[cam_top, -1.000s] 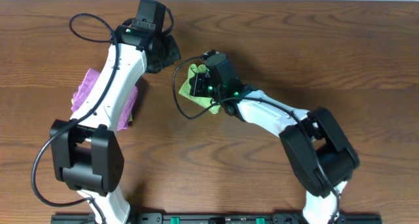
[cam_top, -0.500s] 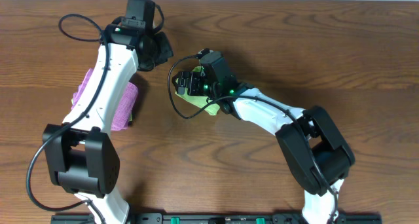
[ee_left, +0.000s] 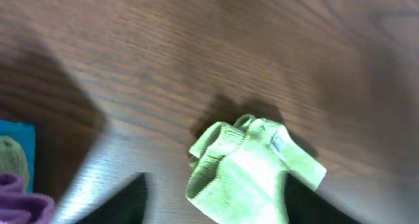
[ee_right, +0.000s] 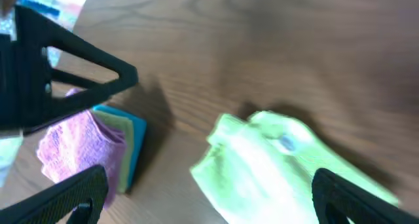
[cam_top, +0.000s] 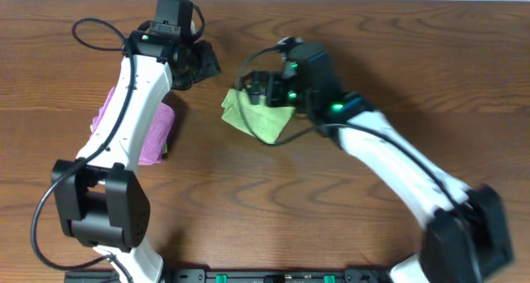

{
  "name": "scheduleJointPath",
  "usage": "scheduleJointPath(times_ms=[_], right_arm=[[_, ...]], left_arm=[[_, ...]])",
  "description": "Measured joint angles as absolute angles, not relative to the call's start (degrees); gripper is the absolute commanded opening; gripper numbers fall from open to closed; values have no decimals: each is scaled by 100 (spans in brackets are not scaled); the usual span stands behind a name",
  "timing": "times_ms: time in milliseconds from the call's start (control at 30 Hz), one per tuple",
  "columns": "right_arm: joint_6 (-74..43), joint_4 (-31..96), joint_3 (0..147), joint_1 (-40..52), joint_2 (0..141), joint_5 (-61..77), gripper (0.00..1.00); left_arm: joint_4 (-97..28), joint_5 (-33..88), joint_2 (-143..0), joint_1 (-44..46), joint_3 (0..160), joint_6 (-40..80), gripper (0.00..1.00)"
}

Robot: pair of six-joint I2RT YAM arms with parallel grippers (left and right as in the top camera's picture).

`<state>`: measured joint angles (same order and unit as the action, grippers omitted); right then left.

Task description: Fold the cloth

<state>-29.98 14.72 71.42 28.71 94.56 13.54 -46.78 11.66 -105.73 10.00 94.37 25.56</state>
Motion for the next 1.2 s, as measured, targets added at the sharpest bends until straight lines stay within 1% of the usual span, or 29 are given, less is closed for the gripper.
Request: scheduleJointPath(times_ms=[33, 67, 267, 433, 533, 667, 800, 933, 1067, 1200], right_arm=[[-2853, 1726, 7146, 2731, 9253, 1352, 99], [-2674, 2069, 7153, 2528, 9006, 1385, 99], [-1933, 3607, 7159, 1490, 7983, 1542, 99], [-1310, 4742, 7142, 1068, 6895, 1269, 99], [-1122, 4950, 6790, 941, 6084, 1041, 99], [-1094, 4998, 5736, 746, 4742, 895, 99], [-1194, 5146, 4722, 622, 3452, 786, 99], [-1461, 5546, 4171, 596, 2316, 429, 99], [-1761, 5618, 3964, 591, 1621, 67, 99], [-2086, 5610, 3957, 589, 1448, -454, 99]], left_arm=[[-4703, 1166, -10499, 1000, 9432, 2565, 98], [-4764, 1166, -10396, 998, 9428, 2576, 96], [-5118, 1170, -10016, 996, 9430, 2550, 95], [-5470, 1184, -9948, 996, 9426, 2589, 95], [-5548, 1181, -9896, 1020, 9424, 2665, 95], [-5572, 1184, -9671, 1153, 9419, 2716, 95], [-5699, 1181, -9369, 1415, 9419, 2766, 95], [-5848, 1181, -9207, 1559, 9419, 2891, 95], [-6018, 1179, -9087, 1597, 9419, 3004, 95], [-6377, 1181, -8864, 1599, 9419, 3179, 96]])
